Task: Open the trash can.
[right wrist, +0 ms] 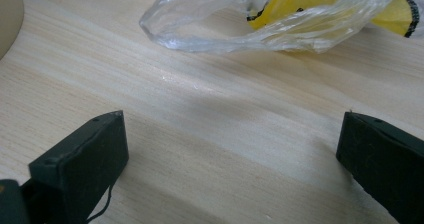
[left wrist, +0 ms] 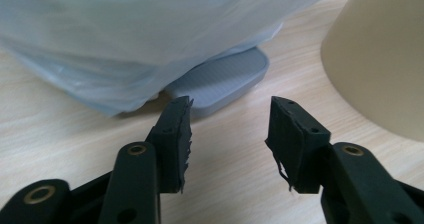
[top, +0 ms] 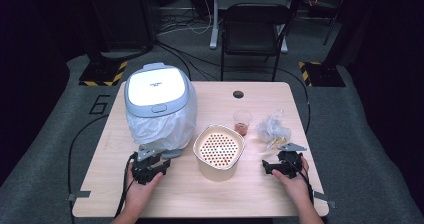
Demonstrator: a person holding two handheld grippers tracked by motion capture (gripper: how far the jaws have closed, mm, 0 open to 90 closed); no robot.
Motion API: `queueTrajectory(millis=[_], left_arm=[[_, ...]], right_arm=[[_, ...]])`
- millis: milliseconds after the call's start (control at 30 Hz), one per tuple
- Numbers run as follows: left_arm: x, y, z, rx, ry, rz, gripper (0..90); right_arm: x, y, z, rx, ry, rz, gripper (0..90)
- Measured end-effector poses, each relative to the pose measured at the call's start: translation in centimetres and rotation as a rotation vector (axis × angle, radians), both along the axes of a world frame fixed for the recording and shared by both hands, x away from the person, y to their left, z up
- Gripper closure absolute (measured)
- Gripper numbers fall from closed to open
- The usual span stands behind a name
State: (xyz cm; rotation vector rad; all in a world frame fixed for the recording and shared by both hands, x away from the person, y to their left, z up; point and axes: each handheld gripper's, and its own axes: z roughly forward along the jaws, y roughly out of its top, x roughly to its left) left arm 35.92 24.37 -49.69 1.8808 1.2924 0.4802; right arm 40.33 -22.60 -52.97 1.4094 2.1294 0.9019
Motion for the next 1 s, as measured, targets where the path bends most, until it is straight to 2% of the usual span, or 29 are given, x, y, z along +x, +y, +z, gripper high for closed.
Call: queueTrajectory(millis=[33,67,100,300,333,400,433,533,567,600,633,667,700,800,833,867,900,967,1000], left_arm=[[0.1,-0.2,0.0,0.012,-0.006,-0.005,53.5],[0.1,-0.4,0.0,0.004,-0.012,-0.006,53.5],[0.1,-0.9,0.2,-0.002,-0.017,-0.030,53.2],[0.5,-2.2,0.4,0.007,-0.037,-0.070,51.1],[0.6,-2.4,0.4,0.011,-0.039,-0.089,51.1],[0.9,-2.7,0.3,0.010,-0.044,-0.087,51.1],[1.0,-3.0,0.0,-0.015,-0.024,-0.050,51.2],[1.3,-3.0,-0.2,-0.015,-0.015,-0.028,52.5],[1.4,-2.8,-0.3,0.000,-0.014,0.008,53.6],[1.4,-2.8,-0.3,0.000,-0.014,0.008,53.4],[1.4,-2.8,-0.4,0.022,-0.023,0.047,53.4],[1.4,-2.8,-0.4,0.022,-0.023,0.047,53.2],[1.3,-3.0,-0.6,0.055,-0.045,0.100,53.0],[1.3,-3.2,-0.7,0.057,-0.046,0.117,53.1],[1.3,-3.5,-0.9,0.061,-0.065,0.148,53.2],[1.3,-3.5,-0.9,0.061,-0.065,0.148,53.2],[1.2,-3.5,-1.0,0.093,-0.077,0.144,53.7],[1.2,-3.4,-0.9,0.086,-0.074,0.131,52.3],[1.2,-3.5,-1.1,0.043,-0.071,0.162,52.4]], right_arm=[[0.0,0.0,0.0,0.000,0.000,0.001,0.0],[0.0,0.0,0.0,0.000,0.000,0.001,0.0],[0.0,0.0,0.0,0.000,-0.001,0.000,0.0],[0.0,0.0,0.0,0.001,-0.001,0.000,0.0],[0.0,0.0,0.0,0.001,-0.001,0.000,0.0],[0.0,0.0,0.0,-0.003,-0.002,0.001,0.0],[0.0,0.0,0.0,-0.004,-0.002,0.001,0.0],[0.0,0.0,0.0,-0.001,-0.002,0.002,0.0],[0.0,0.0,0.0,-0.003,-0.002,0.001,0.0],[0.0,0.0,0.0,-0.003,-0.002,0.001,0.0],[0.0,0.0,0.0,-0.002,-0.001,0.000,0.0],[0.0,0.0,0.0,-0.002,-0.001,0.000,0.0],[0.0,0.0,0.0,-0.002,-0.001,0.000,0.0],[0.0,0.0,0.0,-0.003,-0.001,0.000,0.0],[0.0,0.0,0.0,-0.003,0.000,0.001,0.0],[0.0,0.0,0.0,0.001,0.000,-0.001,0.0],[0.0,0.0,0.0,-0.003,-0.001,0.000,0.0],[0.0,0.0,0.0,-0.002,-0.002,0.000,0.0],[0.0,0.0,0.0,0.000,0.000,-0.001,0.0]])
